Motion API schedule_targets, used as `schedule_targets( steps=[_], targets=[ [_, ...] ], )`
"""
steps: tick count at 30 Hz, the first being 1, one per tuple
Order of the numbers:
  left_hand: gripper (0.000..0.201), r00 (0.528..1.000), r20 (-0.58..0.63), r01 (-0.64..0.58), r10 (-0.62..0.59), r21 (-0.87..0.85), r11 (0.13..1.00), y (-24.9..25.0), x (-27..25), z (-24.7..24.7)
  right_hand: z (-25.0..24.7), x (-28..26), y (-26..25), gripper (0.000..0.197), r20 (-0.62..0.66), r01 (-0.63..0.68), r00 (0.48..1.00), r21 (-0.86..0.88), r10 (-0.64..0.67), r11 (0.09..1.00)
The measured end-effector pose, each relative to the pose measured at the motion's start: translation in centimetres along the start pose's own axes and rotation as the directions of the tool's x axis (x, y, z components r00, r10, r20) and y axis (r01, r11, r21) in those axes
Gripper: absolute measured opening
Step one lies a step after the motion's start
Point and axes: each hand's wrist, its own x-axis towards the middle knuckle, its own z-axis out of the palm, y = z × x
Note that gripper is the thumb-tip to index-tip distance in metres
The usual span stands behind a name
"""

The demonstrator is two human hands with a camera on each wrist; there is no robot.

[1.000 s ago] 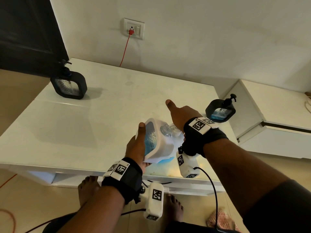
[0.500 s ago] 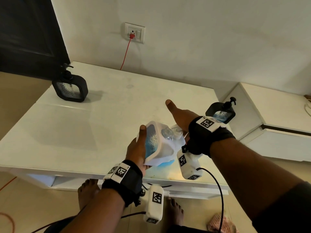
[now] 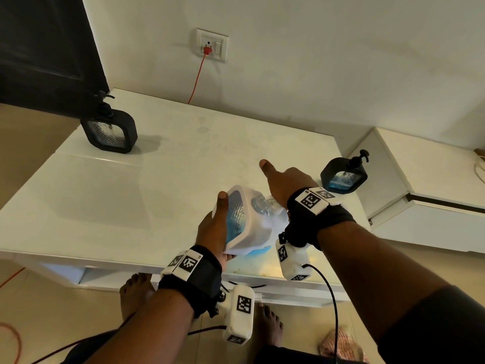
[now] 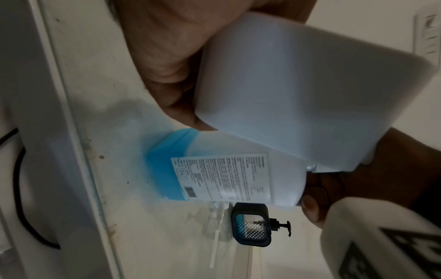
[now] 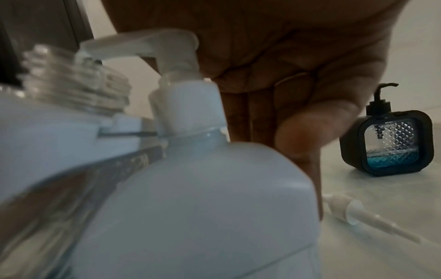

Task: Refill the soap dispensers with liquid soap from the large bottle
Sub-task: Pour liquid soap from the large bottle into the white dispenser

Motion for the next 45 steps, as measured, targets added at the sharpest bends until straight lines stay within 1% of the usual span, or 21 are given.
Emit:
schedule_targets(
  steps=[2, 5, 7, 11, 14, 16, 18, 22, 25, 31, 35, 38, 41, 43, 45],
  targets=[
    [0.068, 1.000, 0.002, -0.001, 0.001, 0.000, 1.000, 0.0, 0.0, 0.0, 0.1, 0.0, 0.1, 0.079, -0.016, -0.005, 1.000, -0.006, 0.005, 1.000],
    [0.073, 1.000, 0.004, 0.000, 0.000, 0.007, 1.000, 0.0, 0.1, 0.0, 0.3, 0.0, 0.1, 0.081, -0.027, -0.004, 1.000, -0.017, 0.003, 1.000],
    [0.071, 1.000, 0.017, 0.006, -0.006, 0.001, 1.000, 0.0, 0.0, 0.0, 0.2, 0.0, 0.1, 0.082, -0.021, -0.002, 1.000, -0.008, 0.002, 1.000],
    [0.072, 1.000, 0.010, 0.008, -0.009, 0.019, 1.000, 0.2, -0.2, 0.2, -0.6, -0.4, -0.3, 0.083, 0.036, 0.011, 0.999, 0.026, -0.012, 1.000],
    [0.059, 1.000, -0.011, 0.007, -0.007, 0.019, 1.000, 0.2, -0.1, 0.2, -1.1, -0.7, -0.5, 0.082, 0.102, 0.008, 0.995, 0.064, -0.014, 0.998],
    [0.061, 1.000, -0.006, 0.017, -0.017, 0.017, 1.000, 0.2, -0.2, 0.3, -1.3, -0.9, -0.7, 0.082, 0.118, 0.010, 0.993, 0.066, -0.017, 0.998],
    [0.065, 1.000, -0.001, 0.018, -0.018, 0.020, 1.000, 0.2, -0.2, 0.3, -1.3, -0.9, -0.8, 0.082, 0.112, 0.020, 0.993, 0.053, -0.026, 0.998],
    [0.057, 1.000, -0.017, 0.006, -0.005, 0.036, 0.999, 0.2, 0.0, 0.1, -1.2, -0.9, -0.9, 0.080, 0.083, 0.020, 0.996, 0.033, -0.023, 0.999],
    [0.067, 1.000, -0.009, 0.004, -0.004, 0.018, 1.000, 0.0, 0.1, 0.2, -1.0, -0.9, -0.8, 0.076, 0.057, 0.012, 0.998, 0.022, -0.013, 1.000],
    [0.084, 1.000, -0.018, 0.007, -0.007, 0.018, 1.000, 0.0, 0.0, 0.1, -0.4, -0.8, -0.3, 0.078, 0.005, 0.000, 1.000, -0.027, 0.000, 1.000],
    [0.085, 1.000, -0.013, 0.000, 0.000, 0.016, 1.000, 0.1, -0.1, 0.1, -0.4, -0.8, -0.3, 0.073, -0.014, 0.011, 1.000, -0.038, -0.012, 0.999],
    [0.083, 1.000, 0.005, 0.001, -0.001, 0.012, 1.000, 0.3, -0.3, 0.2, -0.6, -1.0, -0.5, 0.082, 0.004, 0.013, 1.000, -0.015, -0.013, 1.000],
    [0.085, 1.000, -0.005, -0.009, 0.009, 0.025, 1.000, 0.4, -0.4, 0.3, -1.3, -1.3, -0.9, 0.090, 0.080, 0.021, 0.997, 0.049, -0.025, 0.999],
    [0.082, 1.000, -0.010, -0.009, 0.010, 0.021, 1.000, 0.5, -0.5, 0.3, -1.7, -1.4, -1.1, 0.090, 0.136, 0.008, 0.991, 0.088, -0.020, 0.996],
    [0.077, 1.000, -0.012, -0.002, 0.002, 0.019, 1.000, 0.4, -0.6, 0.4, -1.9, -1.3, -1.1, 0.087, 0.160, -0.016, 0.987, 0.111, -0.002, 0.994]
  ],
)
